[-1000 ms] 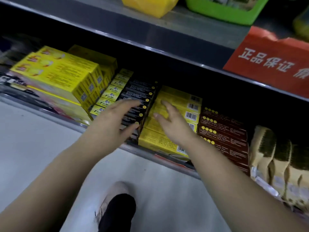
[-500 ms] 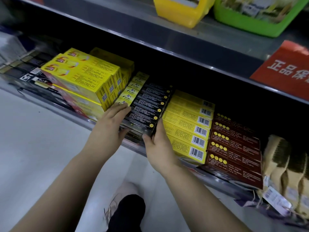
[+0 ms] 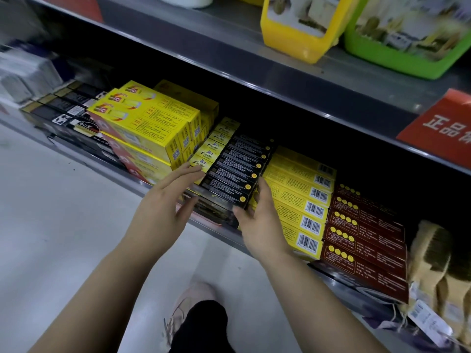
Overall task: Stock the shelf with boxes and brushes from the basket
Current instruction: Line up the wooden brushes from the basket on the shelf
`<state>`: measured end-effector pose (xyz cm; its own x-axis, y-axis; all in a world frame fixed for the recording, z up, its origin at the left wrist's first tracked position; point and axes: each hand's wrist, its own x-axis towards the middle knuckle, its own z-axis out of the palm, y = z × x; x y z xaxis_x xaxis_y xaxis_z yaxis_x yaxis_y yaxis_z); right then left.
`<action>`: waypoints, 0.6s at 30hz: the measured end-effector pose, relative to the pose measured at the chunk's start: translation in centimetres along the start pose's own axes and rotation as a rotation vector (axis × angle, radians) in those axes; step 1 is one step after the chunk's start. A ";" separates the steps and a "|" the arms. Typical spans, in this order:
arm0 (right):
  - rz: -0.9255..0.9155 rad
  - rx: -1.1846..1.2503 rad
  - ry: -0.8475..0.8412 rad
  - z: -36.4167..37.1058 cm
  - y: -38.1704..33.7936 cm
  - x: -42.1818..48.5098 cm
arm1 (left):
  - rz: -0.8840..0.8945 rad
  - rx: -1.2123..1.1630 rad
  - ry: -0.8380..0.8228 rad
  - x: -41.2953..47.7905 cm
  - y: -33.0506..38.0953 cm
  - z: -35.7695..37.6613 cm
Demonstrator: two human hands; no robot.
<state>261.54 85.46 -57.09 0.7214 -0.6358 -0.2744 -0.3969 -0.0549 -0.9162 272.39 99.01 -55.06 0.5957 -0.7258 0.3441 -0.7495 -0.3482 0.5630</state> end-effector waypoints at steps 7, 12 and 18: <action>-0.002 -0.064 0.128 -0.2 -1.1 -0.2 | -0.175 -0.069 0.122 -2.3 -2.0 -3.3; -0.183 -0.320 0.140 0.0 -3.8 -0.8 | -0.274 -0.271 0.354 -1.5 -4.0 -5.7; -0.125 -0.167 -0.206 3.7 -8.4 0.6 | -0.671 -0.607 0.494 5.5 -9.9 -8.1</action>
<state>267.41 88.36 -50.61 0.8639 -0.4474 -0.2313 -0.3731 -0.2600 -0.8906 285.47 103.26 -52.70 0.9927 -0.1199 0.0125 -0.0287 -0.1343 0.9905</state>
